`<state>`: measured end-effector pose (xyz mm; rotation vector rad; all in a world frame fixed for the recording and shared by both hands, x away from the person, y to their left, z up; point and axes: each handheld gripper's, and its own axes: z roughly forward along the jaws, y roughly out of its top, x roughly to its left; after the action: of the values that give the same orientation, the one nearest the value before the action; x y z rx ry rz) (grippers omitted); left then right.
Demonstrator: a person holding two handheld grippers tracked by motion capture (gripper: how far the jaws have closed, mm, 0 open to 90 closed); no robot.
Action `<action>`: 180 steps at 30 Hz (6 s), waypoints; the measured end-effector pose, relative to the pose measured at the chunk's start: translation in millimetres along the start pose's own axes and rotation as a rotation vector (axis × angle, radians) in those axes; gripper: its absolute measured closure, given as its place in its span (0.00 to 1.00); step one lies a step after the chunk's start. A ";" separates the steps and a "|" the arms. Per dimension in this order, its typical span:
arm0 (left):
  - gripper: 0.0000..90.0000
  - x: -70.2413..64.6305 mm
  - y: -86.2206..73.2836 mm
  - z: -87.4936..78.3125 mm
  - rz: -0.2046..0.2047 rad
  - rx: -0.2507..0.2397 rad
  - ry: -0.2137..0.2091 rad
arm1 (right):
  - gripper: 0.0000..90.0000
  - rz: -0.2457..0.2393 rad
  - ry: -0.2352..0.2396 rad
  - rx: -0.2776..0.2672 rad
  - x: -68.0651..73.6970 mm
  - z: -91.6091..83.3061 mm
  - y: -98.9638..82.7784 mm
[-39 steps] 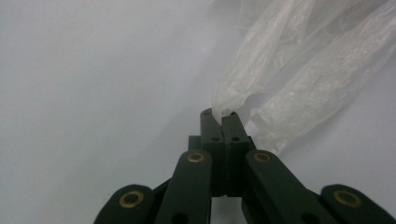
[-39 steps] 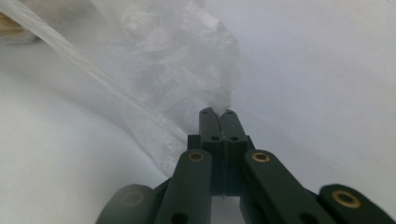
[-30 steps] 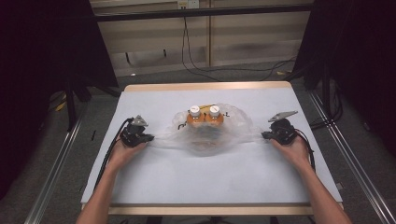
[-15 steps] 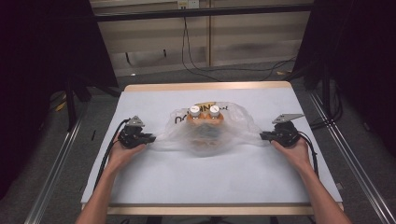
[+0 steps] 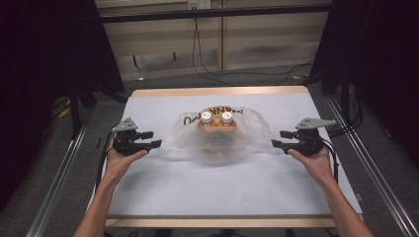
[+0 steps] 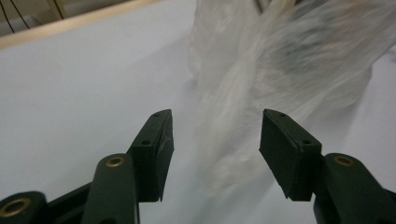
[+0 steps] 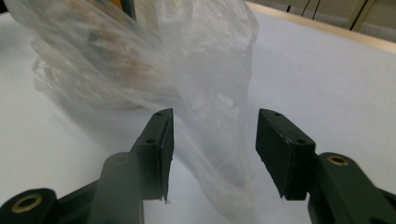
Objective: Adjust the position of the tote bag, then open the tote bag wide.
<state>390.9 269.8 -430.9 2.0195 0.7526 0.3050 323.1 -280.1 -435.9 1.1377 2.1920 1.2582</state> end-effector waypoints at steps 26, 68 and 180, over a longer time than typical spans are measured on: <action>0.92 -40.7 73.6 90.5 0.091 -0.015 -0.174 | 1.00 -0.110 0.140 -0.014 38.3 78.8 82.8; 1.00 -13.3 31.5 115.8 0.314 0.439 -0.030 | 1.00 -0.286 -0.042 0.448 -4.8 117.5 36.6; 1.00 -112.7 50.4 135.8 0.206 0.086 -0.250 | 1.00 -0.172 0.230 0.210 26.5 149.9 74.8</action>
<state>388.7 87.6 -452.8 2.1708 0.4089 0.1360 438.4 -156.7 -451.0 0.8898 2.5817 1.1557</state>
